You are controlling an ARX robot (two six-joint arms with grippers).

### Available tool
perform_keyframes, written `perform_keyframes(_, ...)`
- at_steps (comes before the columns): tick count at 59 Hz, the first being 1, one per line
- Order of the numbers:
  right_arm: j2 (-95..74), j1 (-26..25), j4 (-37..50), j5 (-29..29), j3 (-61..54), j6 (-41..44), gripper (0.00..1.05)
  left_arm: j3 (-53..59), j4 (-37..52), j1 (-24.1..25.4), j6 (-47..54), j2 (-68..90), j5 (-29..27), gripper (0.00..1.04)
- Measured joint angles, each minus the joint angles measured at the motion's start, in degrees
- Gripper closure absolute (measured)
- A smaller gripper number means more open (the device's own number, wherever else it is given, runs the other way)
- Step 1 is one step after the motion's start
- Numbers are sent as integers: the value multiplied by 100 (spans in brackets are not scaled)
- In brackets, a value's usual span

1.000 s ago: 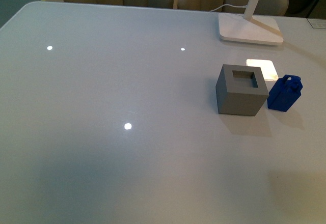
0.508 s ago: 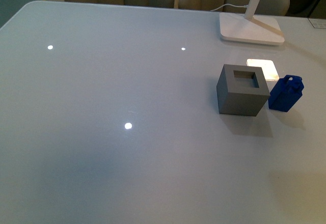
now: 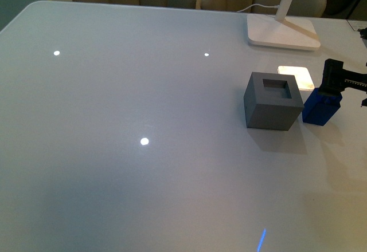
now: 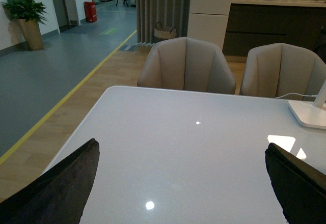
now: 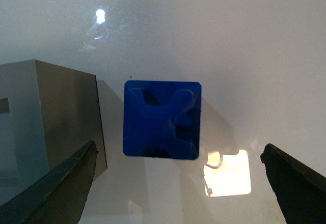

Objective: Insert blue part into gray base

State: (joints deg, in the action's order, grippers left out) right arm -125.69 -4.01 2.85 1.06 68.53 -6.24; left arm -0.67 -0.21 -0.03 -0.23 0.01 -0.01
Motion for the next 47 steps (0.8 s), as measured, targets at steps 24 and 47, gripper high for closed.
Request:
perform_keyframes(24, -579, 144, -240, -101, 754, -214, 9, 0, 0, 0, 0, 0, 2, 7)
perform_keyframes(47, -614, 127, -343, -87, 756, -315, 61, 0, 0, 0, -2, 0, 0, 7)
